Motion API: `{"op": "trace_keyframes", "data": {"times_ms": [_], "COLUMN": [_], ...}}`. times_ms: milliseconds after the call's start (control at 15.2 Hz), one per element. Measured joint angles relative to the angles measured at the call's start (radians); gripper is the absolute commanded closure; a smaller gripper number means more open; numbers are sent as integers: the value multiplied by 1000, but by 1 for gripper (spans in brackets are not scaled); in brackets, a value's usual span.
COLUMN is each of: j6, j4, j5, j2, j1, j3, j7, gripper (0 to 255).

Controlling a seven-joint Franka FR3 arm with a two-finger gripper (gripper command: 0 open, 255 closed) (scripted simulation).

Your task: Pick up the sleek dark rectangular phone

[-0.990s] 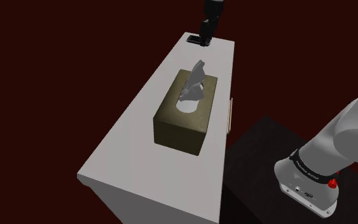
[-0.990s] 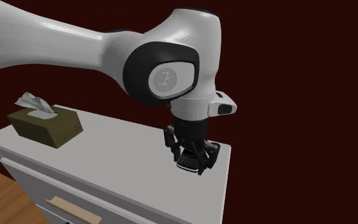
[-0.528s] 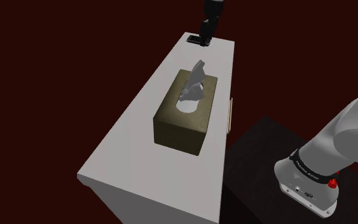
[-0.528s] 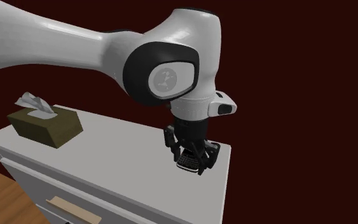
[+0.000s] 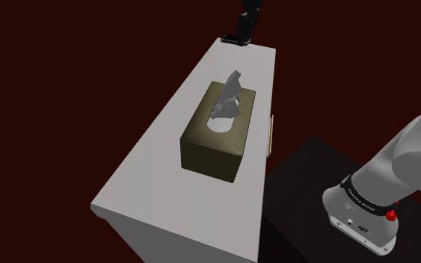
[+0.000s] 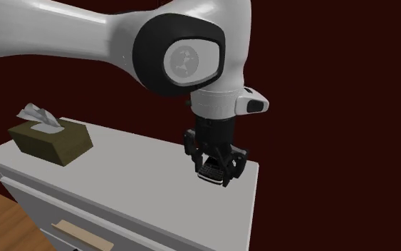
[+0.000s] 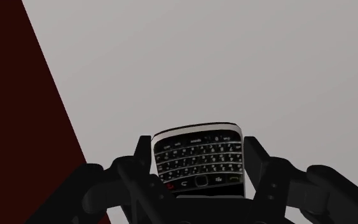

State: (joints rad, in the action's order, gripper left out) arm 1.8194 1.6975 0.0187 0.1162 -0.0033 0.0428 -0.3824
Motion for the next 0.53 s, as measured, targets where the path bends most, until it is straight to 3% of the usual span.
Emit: {"op": "trace_keyframes", "data": {"times_ms": [528], "j6": [-111], "j4": [-115], "j5": [0], "j2": [4], "j1": [0], "j3": [0], "j7": [3], "gripper": [255]}}
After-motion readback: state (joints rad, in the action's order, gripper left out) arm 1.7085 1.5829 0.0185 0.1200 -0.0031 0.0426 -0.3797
